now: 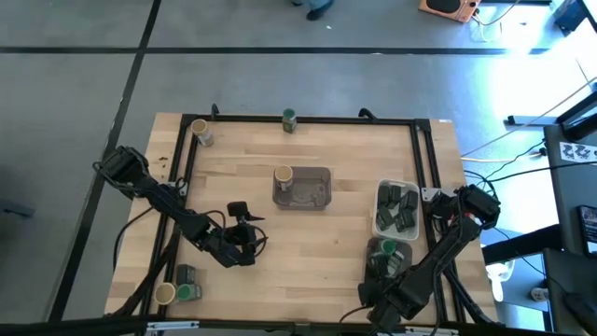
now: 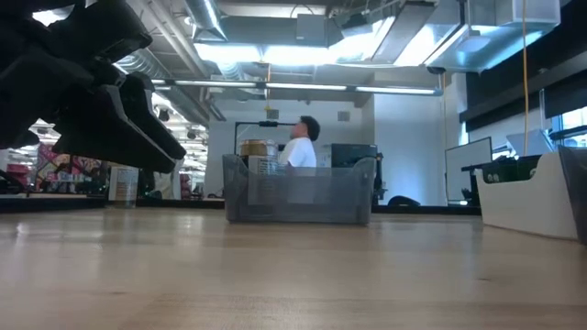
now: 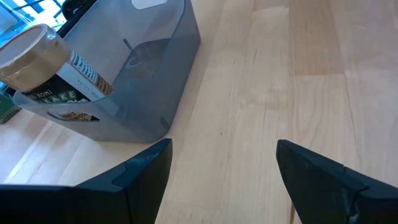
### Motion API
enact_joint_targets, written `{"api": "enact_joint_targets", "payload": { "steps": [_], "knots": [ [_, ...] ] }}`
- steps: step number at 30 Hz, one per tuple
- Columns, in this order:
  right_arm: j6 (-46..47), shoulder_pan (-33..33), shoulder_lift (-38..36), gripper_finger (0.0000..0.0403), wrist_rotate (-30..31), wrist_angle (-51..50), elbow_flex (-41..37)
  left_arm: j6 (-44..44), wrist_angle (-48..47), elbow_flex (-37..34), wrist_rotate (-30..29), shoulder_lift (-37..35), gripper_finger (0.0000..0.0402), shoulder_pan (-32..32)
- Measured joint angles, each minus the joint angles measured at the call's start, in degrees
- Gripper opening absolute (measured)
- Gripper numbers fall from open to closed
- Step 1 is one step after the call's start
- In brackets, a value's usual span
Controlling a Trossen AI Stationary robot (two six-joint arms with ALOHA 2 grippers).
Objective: Sort spices by type
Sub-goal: Adjust the green seasoning bottles
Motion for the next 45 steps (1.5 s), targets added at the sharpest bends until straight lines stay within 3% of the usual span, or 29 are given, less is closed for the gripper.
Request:
{"api": "enact_joint_targets", "payload": {
  "steps": [7, 13, 22, 32, 45],
  "knots": [
    [-0.3, 0.0, 0.2, 0.0275, 0.8, -1.3, 0.5, 0.0, 0.0, 0.0, 0.0, 0.0, 0.0285, 0.0],
    [5.0, -0.1, 0.5, 0.0275, 0.7, -5.9, 5.5, 0.0, 0.0, 0.0, 0.0, 0.0, 0.0285, 0.0],
    [12.6, 0.0, 0.3, 0.0275, -3.7, -24.2, 12.7, 0.0, 0.0, 0.0, 0.0, 0.0, 0.0285, -0.1],
    [11.4, 2.8, 0.3, 0.0275, -4.2, -25.4, 5.9, 0.0, 0.0, 0.0, 0.0, 0.0, 0.0285, -0.1],
    [4.1, 6.7, 0.3, 0.0275, 4.8, -20.7, -0.6, 0.0, 0.0, 0.0, 0.0, 0.0, 0.0285, -0.1]
  ]
}}
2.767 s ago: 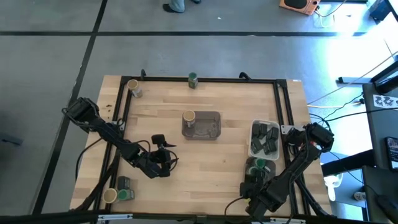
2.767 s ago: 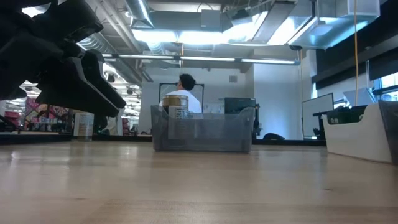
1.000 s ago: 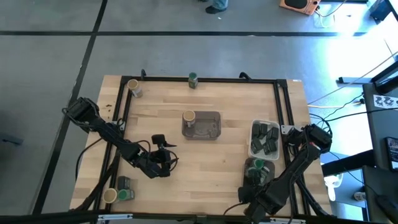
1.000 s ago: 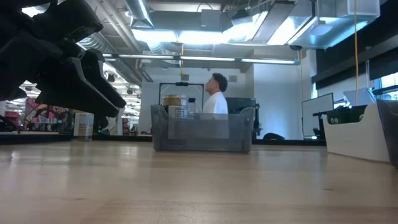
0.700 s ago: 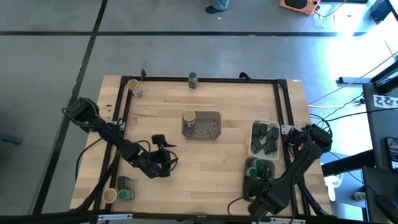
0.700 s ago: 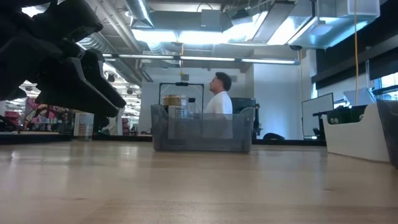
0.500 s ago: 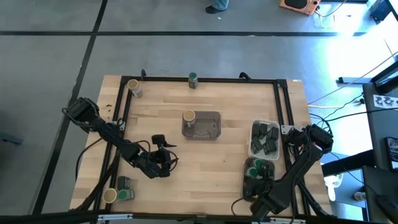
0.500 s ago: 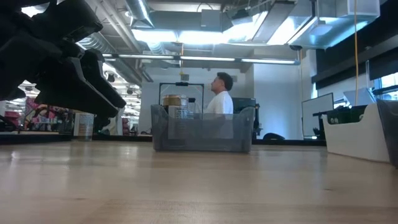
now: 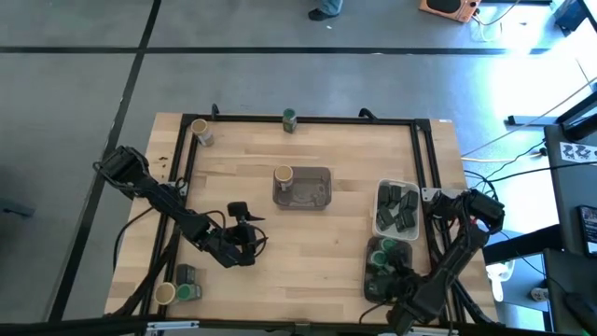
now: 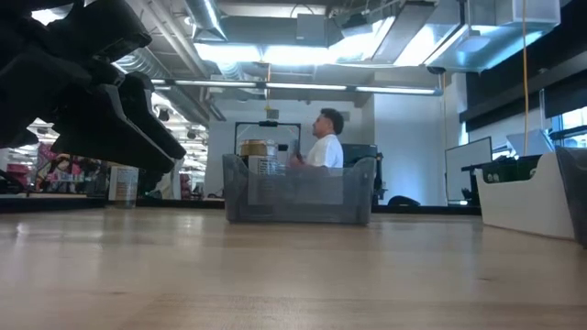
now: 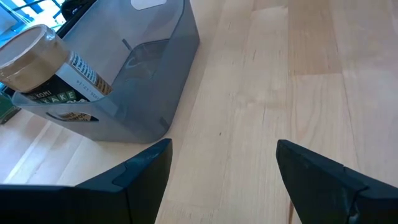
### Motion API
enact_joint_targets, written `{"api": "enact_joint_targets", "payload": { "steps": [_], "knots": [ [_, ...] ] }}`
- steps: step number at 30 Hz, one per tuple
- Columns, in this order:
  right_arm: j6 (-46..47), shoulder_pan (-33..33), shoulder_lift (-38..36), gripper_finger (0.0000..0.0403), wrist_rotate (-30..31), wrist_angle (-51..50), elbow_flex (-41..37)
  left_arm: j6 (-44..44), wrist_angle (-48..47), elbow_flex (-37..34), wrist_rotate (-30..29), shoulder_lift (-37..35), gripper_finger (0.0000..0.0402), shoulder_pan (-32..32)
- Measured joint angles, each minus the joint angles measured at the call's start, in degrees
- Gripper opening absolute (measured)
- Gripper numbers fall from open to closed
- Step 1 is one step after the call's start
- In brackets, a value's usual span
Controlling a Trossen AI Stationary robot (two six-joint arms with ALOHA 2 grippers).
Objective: Sort spices by type
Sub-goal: Adjust the green seasoning bottles
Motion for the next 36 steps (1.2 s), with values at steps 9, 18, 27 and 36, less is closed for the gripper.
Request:
{"api": "enact_joint_targets", "payload": {
  "steps": [9, 18, 27, 36],
  "knots": [
    [-5.6, -0.1, 0.1, 0.0275, 3.2, 3.9, 0.0, 0.0, 0.0, 0.0, 0.0, 0.0, 0.0285, 0.0],
    [-8.8, -0.1, 3.3, 0.0275, 3.5, 3.9, 0.4, 0.0, 0.0, 0.0, 0.0, 0.0, 0.0285, 0.0],
    [-8.6, 0.0, 4.2, 0.0275, 5.8, 4.6, 0.3, 0.0, 0.0, 0.0, 0.0, 0.0, 0.0285, 0.0],
    [-2.6, 0.0, 5.0, 0.0275, 6.1, -1.9, 4.8, 0.0, 0.0, 0.0, 0.0, 0.0, 0.0285, 0.0]
  ]
}}
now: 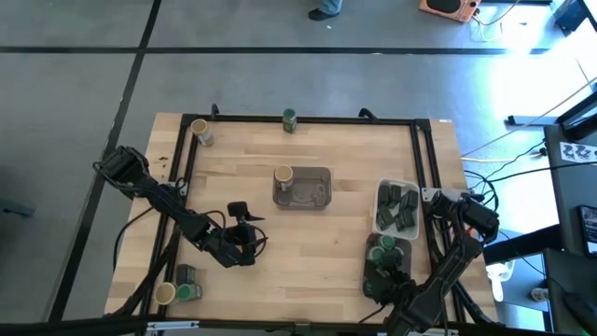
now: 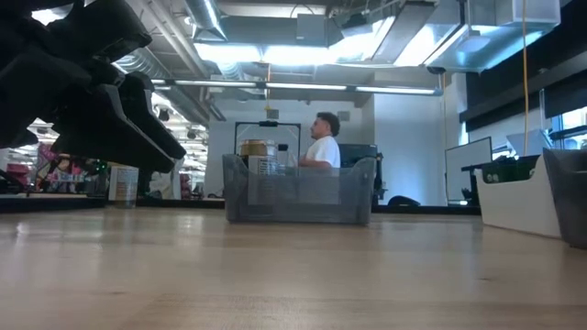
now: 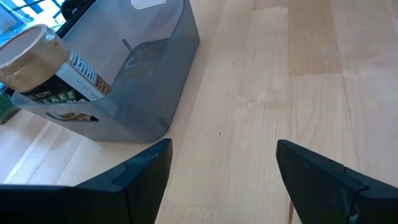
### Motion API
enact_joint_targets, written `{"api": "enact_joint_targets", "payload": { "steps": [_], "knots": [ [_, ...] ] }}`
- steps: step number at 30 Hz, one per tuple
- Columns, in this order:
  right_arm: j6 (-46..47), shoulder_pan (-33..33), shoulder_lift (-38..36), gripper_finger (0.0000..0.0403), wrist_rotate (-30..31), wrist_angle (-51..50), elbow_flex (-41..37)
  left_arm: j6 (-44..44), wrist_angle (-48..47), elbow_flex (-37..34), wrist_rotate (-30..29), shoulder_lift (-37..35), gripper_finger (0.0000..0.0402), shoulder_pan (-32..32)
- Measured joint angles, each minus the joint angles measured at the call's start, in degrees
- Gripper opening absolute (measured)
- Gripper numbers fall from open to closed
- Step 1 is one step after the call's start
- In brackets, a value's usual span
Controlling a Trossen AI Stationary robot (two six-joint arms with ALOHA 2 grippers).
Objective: Sort spices by type
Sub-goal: Adjust the green seasoning bottles
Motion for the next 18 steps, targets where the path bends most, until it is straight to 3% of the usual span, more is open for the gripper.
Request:
{"api": "enact_joint_targets", "payload": {
  "steps": [9, 12, 18],
  "knots": [
    [3.0, -0.5, -0.3, 0.0275, 2.8, -12.4, 11.4, -0.1, 0.0, 0.0, 0.0, 0.0, 0.0285, 0.0],
    [0.1, -1.3, -0.6, 0.0275, 5.7, -12.2, 11.8, 0.0, 0.0, 0.0, 0.0, 0.0, 0.0285, 0.0],
    [-4.6, -5.1, -0.8, 0.0275, 5.9, -12.2, 10.7, -0.1, 0.0, 0.0, 0.0, 0.0, 0.0285, 0.0]
  ]
}}
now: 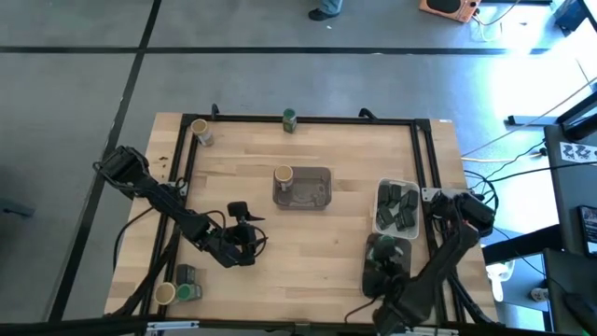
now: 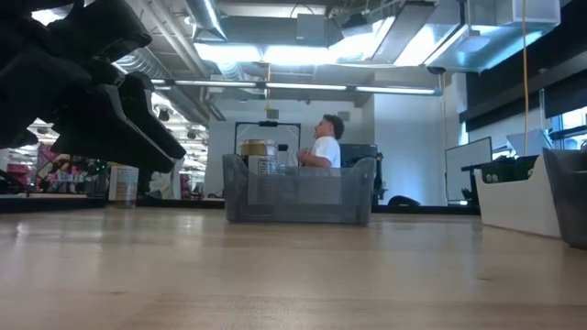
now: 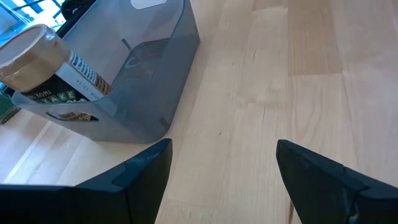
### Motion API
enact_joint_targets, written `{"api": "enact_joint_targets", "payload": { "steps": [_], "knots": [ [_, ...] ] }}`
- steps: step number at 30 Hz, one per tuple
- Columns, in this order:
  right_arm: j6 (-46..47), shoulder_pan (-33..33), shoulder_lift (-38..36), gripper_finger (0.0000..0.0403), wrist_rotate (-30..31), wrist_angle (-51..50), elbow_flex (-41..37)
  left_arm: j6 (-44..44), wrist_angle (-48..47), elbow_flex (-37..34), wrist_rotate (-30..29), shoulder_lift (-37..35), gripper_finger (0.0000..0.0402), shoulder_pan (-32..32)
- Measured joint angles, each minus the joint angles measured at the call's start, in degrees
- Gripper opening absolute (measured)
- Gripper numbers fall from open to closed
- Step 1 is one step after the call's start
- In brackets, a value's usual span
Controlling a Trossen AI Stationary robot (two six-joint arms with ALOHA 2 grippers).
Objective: Sort spices by type
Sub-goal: Adjust the green seasoning bottles
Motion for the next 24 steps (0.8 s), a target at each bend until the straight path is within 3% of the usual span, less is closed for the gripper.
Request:
{"api": "enact_joint_targets", "payload": {
  "steps": [8, 24],
  "knots": [
    [-7.1, -4.2, 0.0, 0.0275, -4.3, 0.0, -0.3, 0.0, 0.0, 0.0, 0.1, 0.0, 0.0285, 0.0],
    [-11.9, -10.5, -0.3, 0.0275, -12.1, 2.4, -1.2, 0.0, 0.0, 0.0, 1.1, 0.0, 0.0285, 0.0]
  ]
}}
